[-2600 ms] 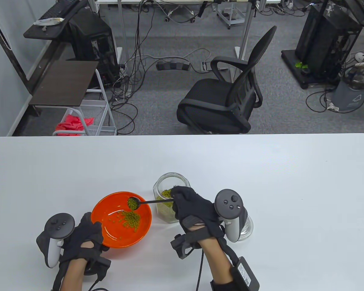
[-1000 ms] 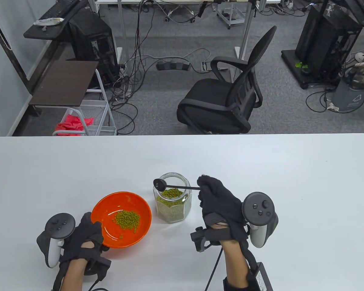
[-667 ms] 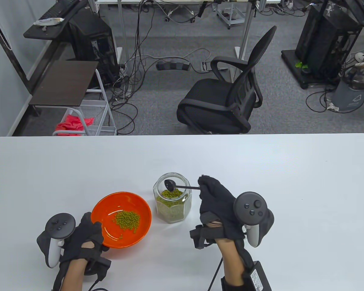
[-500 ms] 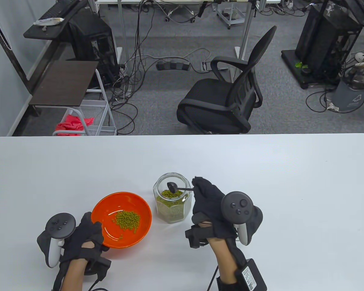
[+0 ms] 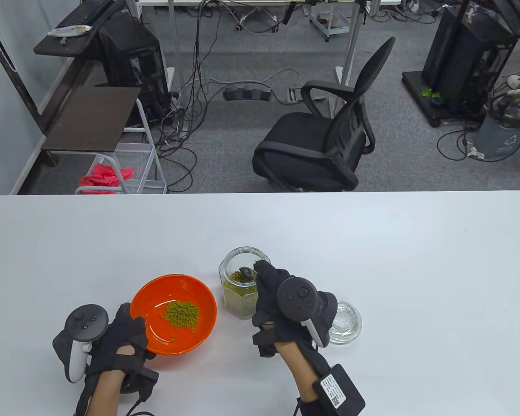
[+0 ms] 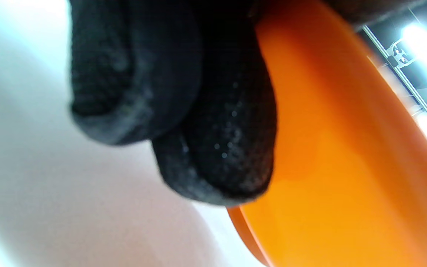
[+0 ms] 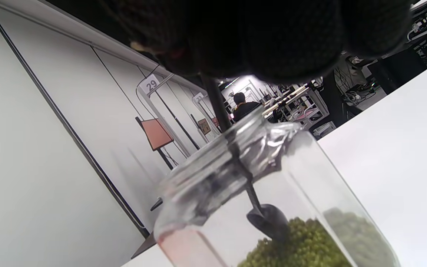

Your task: Portion mung beans with measuring scoop (Bowl in hand)

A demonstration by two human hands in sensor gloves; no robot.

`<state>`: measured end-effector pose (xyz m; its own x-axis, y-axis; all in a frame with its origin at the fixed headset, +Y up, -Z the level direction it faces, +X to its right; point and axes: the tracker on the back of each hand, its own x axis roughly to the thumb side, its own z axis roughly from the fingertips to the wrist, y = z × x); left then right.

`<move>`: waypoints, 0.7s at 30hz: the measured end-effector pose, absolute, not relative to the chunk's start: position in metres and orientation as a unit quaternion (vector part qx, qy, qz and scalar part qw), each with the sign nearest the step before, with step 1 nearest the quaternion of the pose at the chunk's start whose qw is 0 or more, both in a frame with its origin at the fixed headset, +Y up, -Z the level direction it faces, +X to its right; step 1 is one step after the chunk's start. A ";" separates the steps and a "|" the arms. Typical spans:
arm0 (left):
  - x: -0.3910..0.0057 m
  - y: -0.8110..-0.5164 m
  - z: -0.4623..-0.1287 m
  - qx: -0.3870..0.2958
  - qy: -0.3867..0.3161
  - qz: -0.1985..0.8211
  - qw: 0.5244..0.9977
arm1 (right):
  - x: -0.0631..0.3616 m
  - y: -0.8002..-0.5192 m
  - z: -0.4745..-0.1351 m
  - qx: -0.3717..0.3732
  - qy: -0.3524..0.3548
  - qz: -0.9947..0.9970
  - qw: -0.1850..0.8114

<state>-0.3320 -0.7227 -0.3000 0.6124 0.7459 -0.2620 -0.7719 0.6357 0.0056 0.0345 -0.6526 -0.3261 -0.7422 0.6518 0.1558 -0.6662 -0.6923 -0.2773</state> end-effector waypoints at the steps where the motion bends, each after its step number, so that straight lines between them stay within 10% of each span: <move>1: -0.332 -0.723 -0.300 -0.054 0.120 0.423 0.896 | 0.033 -0.653 -0.328 0.025 -0.152 0.921 0.359; 21: -0.334 -0.721 -0.300 -0.051 0.114 0.431 0.894 | 0.055 -0.659 -0.360 -0.046 -0.040 0.849 0.525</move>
